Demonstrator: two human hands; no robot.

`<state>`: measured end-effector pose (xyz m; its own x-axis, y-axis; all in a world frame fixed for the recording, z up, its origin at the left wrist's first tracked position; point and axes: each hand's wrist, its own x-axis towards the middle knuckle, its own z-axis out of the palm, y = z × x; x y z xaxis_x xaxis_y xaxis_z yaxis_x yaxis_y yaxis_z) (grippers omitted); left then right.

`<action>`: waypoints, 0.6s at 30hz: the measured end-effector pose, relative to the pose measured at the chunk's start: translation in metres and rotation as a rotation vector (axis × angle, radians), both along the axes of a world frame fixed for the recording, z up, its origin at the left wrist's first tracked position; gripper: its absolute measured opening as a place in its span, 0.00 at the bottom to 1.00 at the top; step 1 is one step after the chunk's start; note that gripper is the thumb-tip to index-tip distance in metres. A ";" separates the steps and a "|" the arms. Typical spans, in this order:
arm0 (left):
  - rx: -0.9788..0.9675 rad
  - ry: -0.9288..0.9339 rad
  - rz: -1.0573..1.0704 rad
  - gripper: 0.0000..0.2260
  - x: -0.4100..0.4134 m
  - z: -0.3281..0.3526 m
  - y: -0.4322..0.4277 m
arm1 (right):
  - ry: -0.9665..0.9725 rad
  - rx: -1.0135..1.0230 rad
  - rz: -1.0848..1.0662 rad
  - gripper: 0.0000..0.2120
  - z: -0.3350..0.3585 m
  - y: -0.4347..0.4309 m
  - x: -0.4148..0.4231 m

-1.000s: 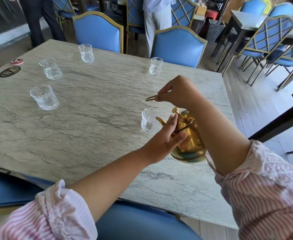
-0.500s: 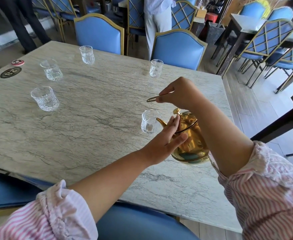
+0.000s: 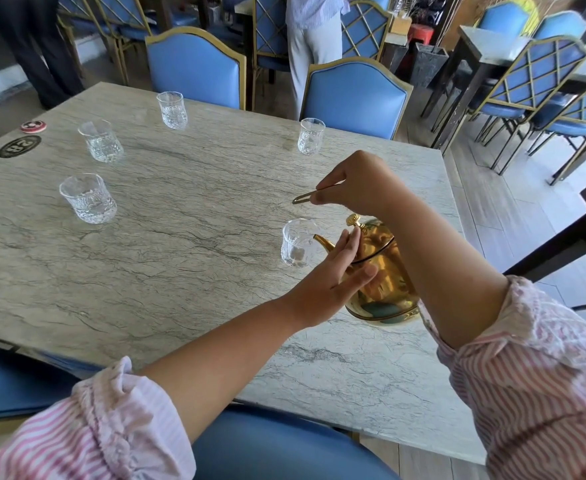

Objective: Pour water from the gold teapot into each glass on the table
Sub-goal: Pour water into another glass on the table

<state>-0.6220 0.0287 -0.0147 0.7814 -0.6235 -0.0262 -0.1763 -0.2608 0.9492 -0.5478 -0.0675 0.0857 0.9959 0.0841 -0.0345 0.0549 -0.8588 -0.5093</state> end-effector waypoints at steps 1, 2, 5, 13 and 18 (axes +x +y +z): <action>0.000 -0.003 0.001 0.38 0.000 0.000 0.000 | 0.001 -0.003 0.000 0.14 0.000 0.000 0.000; 0.000 -0.006 0.004 0.38 0.000 0.000 -0.001 | 0.002 -0.007 0.001 0.14 0.001 0.001 0.000; -0.003 -0.008 0.013 0.40 0.001 -0.001 -0.001 | 0.005 -0.014 0.004 0.14 0.003 0.001 0.000; -0.012 -0.006 0.015 0.39 0.000 -0.001 -0.001 | 0.009 -0.034 0.008 0.14 0.005 0.003 -0.001; -0.021 -0.007 0.018 0.40 0.001 -0.001 -0.001 | 0.011 -0.050 0.014 0.14 0.007 0.004 -0.001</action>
<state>-0.6212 0.0278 -0.0153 0.7923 -0.6100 -0.0077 -0.1788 -0.2442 0.9531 -0.5491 -0.0631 0.0925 0.9941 0.0959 -0.0500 0.0617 -0.8826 -0.4661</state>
